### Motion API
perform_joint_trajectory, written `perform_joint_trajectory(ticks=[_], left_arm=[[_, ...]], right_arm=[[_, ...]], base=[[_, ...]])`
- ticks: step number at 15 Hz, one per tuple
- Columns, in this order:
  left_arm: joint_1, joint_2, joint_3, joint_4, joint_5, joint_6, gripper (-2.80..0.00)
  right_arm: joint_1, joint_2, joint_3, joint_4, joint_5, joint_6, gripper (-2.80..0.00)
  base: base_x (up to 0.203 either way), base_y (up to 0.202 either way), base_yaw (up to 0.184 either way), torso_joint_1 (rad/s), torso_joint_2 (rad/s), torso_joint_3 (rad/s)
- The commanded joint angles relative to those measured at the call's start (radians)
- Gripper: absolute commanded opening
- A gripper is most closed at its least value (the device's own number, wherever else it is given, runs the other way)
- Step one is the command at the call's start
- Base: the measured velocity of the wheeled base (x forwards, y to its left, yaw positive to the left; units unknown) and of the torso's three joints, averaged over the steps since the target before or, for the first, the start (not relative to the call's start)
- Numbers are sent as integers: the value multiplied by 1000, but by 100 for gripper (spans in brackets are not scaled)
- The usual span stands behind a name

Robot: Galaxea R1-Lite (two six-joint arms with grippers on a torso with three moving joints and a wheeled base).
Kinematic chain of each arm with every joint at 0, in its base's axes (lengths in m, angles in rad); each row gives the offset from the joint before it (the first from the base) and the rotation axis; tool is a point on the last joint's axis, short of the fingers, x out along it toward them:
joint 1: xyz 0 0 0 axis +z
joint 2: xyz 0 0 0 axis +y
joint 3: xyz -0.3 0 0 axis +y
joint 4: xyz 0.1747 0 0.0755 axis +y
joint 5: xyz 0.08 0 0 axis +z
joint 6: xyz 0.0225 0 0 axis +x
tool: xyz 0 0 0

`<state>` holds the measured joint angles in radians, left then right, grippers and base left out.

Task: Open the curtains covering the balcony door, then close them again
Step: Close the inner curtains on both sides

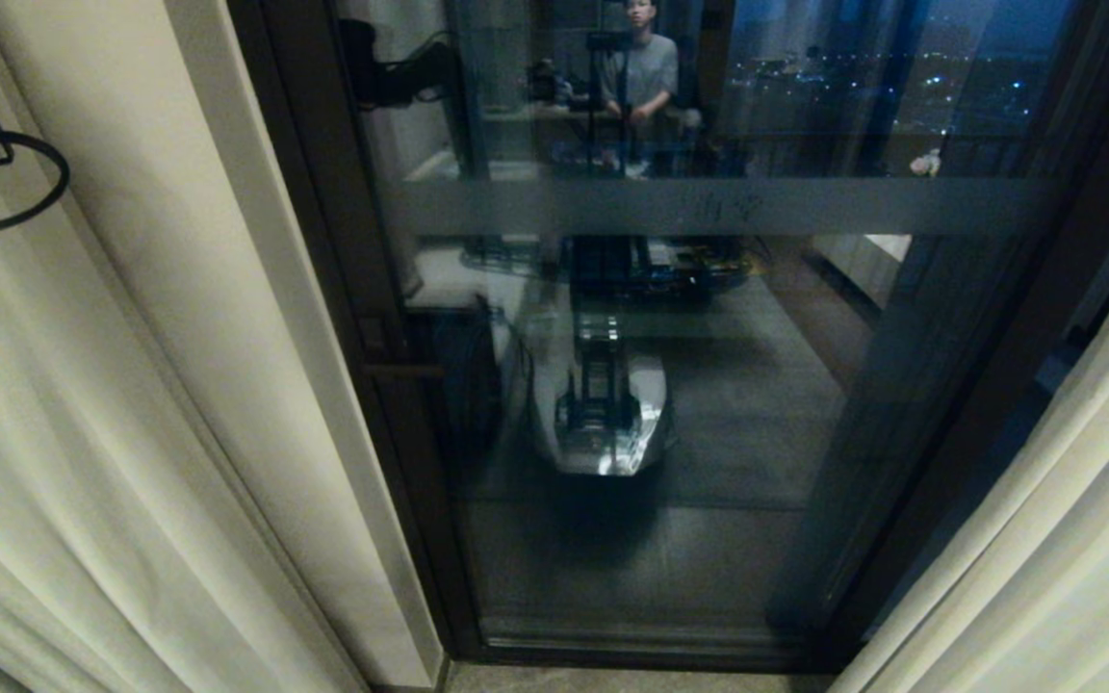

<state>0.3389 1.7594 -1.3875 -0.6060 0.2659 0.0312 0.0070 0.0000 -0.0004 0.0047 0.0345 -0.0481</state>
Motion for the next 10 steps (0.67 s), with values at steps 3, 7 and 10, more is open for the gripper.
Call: perform_joint_trajectory(ticks=[3, 7, 10], left_arm=[[-68, -84, 48, -4, -43, -20, -280], [-160, -166, 131, -4, -129, -34, -280], [-240, -207, 157, 3, -135, -40, -280]], right_arm=[[1, 2, 0, 0, 1, -1, -280], [1, 0, 0, 0, 1, -1, -280], [1, 1, -1, 0, 1, -1, -280]], base=[[0, 0, 0, 0, 0, 0], [0, 0, 0, 0, 0, 0], [0, 0, 0, 0, 0, 0]])
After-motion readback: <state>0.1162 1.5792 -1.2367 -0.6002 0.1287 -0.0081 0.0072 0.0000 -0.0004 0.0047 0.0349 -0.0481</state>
